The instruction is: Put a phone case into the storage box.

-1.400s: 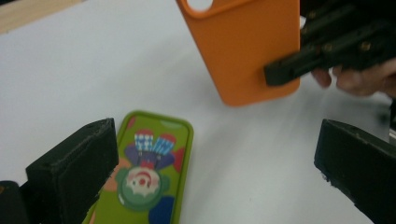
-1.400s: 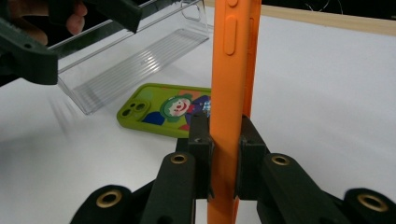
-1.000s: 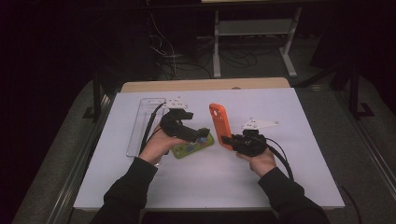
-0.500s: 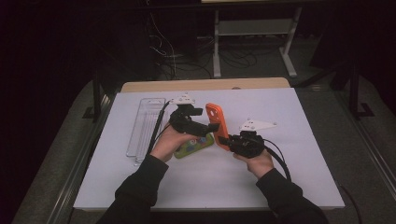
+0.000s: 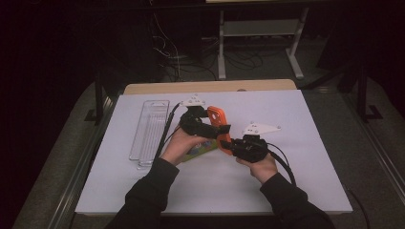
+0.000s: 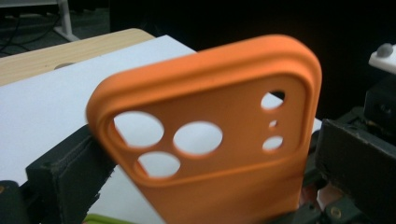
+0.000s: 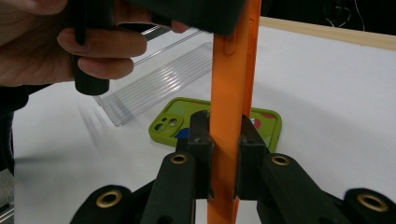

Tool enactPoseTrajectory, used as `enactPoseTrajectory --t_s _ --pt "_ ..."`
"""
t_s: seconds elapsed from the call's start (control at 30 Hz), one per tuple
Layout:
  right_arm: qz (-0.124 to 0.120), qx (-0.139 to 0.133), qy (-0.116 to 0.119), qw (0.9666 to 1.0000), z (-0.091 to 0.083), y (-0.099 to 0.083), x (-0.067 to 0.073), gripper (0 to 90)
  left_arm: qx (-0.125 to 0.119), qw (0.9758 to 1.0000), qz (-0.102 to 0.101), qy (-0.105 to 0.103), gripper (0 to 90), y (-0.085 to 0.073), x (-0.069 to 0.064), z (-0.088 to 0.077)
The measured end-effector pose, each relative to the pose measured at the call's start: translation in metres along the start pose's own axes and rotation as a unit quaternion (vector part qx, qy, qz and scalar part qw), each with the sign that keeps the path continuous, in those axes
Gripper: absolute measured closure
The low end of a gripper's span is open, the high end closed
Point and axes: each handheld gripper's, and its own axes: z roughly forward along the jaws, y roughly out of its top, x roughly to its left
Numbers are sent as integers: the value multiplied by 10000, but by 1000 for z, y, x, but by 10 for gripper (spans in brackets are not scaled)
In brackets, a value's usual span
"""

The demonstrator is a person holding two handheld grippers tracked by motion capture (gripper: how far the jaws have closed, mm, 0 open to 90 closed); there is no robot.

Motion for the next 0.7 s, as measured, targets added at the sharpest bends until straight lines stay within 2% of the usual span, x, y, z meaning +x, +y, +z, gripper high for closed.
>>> enactPoseTrajectory --t_s 0.2,0.47,0.67,0.7 --pt "-19 2 5 10000 1 0 1 785 -30 10000 -15 33 2 0 -2 3" --pt "-62 19 -32 10000 1 -1 0 785 -180 9998 -118 50 102 1 -1 0" --pt "-78 29 -40 10000 2 -1 0 785 -236 9997 -73 77 124 0 -3 1" --pt "-83 45 -54 9999 2 -1 0 785 -224 9997 -15 89 127 1 -3 0"
